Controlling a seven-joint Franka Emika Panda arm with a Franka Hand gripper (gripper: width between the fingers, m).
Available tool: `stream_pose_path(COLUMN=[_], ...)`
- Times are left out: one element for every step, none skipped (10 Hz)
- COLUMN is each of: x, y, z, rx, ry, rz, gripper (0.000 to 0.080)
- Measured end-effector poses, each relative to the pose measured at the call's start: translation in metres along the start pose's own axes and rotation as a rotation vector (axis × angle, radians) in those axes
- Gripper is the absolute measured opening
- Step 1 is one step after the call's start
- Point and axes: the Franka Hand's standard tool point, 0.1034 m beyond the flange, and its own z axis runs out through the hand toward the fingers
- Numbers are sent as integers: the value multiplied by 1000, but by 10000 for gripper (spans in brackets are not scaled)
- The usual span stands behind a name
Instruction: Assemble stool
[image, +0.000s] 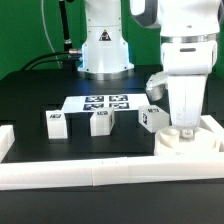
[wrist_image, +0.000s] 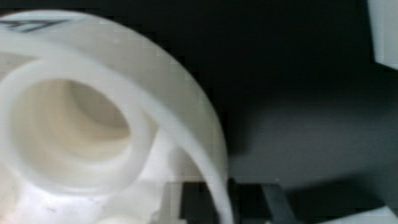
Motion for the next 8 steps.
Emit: stream_pose_path(x=[-1, 0, -1, -1, -1, -1, -1, -1], y=[0, 0, 0, 0, 0, -1, -1, -1], z=[0, 0, 1, 1, 1, 1, 1, 2], rx=[1, 1, 2, 2, 3, 3, 3, 3], ry=[1, 1, 1, 1, 0, 0, 0, 0], rz=[-1, 1, 1, 1, 1, 1, 1, 1], gripper=[28, 49, 49, 222, 405, 405, 561, 561])
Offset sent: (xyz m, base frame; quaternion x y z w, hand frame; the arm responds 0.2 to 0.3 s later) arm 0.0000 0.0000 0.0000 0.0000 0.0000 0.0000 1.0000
